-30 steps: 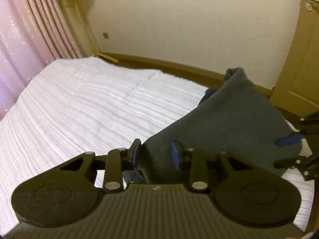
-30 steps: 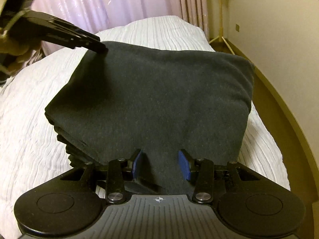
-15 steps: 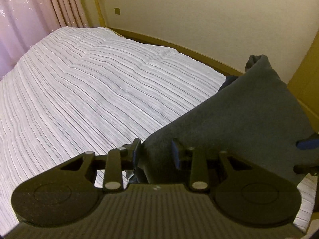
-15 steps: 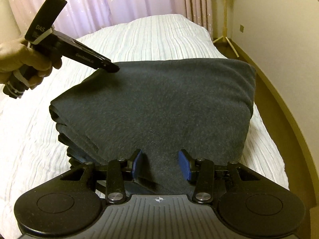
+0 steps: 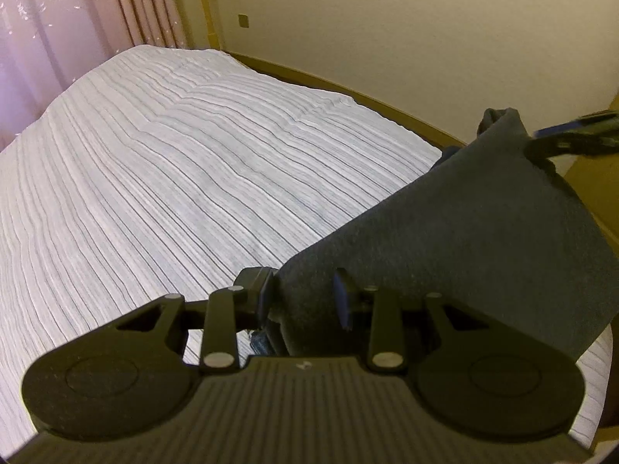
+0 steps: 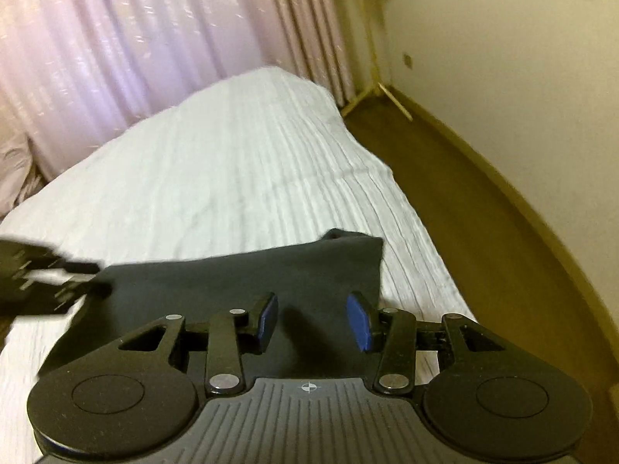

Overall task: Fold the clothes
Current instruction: 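Lower the grey hoodie onto the stack with both grippers, laying it flat, then open both grippers and release the hoodie on top of the stack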

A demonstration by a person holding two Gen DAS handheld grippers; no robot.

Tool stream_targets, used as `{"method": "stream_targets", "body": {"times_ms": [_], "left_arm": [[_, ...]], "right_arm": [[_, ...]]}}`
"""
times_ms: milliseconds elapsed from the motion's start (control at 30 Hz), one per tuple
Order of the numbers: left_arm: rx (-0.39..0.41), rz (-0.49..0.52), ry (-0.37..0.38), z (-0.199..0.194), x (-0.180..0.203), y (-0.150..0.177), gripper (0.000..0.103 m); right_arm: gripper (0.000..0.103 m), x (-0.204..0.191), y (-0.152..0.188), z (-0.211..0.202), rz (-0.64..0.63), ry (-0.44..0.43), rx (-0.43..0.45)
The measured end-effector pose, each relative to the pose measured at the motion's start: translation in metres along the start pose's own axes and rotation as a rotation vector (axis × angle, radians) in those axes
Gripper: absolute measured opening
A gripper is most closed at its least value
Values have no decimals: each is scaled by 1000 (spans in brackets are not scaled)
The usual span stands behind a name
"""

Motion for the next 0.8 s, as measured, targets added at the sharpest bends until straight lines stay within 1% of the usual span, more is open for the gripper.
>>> {"method": "stream_targets", "body": {"times_ms": [133,200,300,367,400,467,533,600,667,700,800], "left_arm": [[5,-21,-5,4,-3,-1,30],[2,-19,-14,6,-2,-4,30],[0,-9,-20,4,0,-8,31],[6,-4,-16,0,0,-10,35],[14,-4,-10,-5,0,-10,38],[28,-3,8,-20,-1,-9,38],[42,5,27,-39,1,-5,36],[50,7,55,-59,2,5,35],[37,0,98,-75,3,19,35],[21,9,107,-78,6,26,35],[-56,43,108,-67,16,53,36]], "right_arm": [[45,13,3,48,11,-6,-86],[45,17,5,51,8,-3,-83],[45,17,-2,32,14,-2,-69],[45,7,-3,8,-24,3,-41],[45,2,0,-5,-34,3,-26],[45,-9,10,-31,-43,-7,-4],[45,-21,24,-53,-39,-16,10],[45,-33,40,-67,-30,-23,14],[45,-46,55,-80,-21,-29,16],[45,-49,62,-80,-13,-29,8],[45,-56,78,-69,30,-27,-26]]}}
Point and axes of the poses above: each gripper's, at about its wrist camera, not at the fingertips, and z roughly the way its jaws point, x to its right, y to its underside, the point moved 1 cm from there along z, roughly the way its jaws point, and after that the axes turned 10 degrees about -z, right-handed, at the moved point
